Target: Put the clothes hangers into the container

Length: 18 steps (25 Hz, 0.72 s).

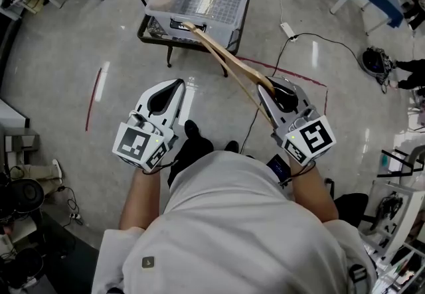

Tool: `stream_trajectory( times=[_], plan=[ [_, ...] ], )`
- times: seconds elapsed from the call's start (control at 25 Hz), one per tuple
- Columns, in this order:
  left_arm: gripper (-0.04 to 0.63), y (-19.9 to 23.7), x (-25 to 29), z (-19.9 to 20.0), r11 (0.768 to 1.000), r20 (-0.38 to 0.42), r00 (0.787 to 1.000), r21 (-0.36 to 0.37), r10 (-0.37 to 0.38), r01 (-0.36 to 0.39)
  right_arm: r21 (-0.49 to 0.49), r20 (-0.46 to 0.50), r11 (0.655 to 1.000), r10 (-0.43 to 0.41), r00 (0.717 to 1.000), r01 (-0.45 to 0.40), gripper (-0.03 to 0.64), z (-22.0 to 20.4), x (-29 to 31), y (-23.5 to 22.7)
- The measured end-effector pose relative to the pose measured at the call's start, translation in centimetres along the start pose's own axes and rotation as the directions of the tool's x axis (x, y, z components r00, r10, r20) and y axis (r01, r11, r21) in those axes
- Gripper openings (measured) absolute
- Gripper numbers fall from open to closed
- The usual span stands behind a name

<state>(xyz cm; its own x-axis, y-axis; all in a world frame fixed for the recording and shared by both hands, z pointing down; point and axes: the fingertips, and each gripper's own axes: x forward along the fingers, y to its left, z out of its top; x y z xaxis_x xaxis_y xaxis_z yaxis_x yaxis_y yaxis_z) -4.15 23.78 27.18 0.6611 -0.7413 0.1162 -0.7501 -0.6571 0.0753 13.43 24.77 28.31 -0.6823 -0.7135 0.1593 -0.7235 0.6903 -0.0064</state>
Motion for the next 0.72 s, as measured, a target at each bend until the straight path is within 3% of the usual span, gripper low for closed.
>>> stream_trajectory(
  times=[0.36, 0.72],
  plan=[
    [0.017, 10.0, 0.1, -0.1, 1.000, 0.007, 1.000, -0.020, -0.013, 0.013, -0.011, -0.029, 1.000, -0.017, 0.999, 0.017, 0.067, 0.7, 9.8, 0.6],
    [0.017, 18.9, -0.4, 0.6, 0.997, -0.003, 0.997, -0.014, -0.075, 0.075, -0.022, -0.041, 0.997, -0.075, 0.996, 0.074, 0.067, 2.4, 18.4, 1.5]
  ],
)
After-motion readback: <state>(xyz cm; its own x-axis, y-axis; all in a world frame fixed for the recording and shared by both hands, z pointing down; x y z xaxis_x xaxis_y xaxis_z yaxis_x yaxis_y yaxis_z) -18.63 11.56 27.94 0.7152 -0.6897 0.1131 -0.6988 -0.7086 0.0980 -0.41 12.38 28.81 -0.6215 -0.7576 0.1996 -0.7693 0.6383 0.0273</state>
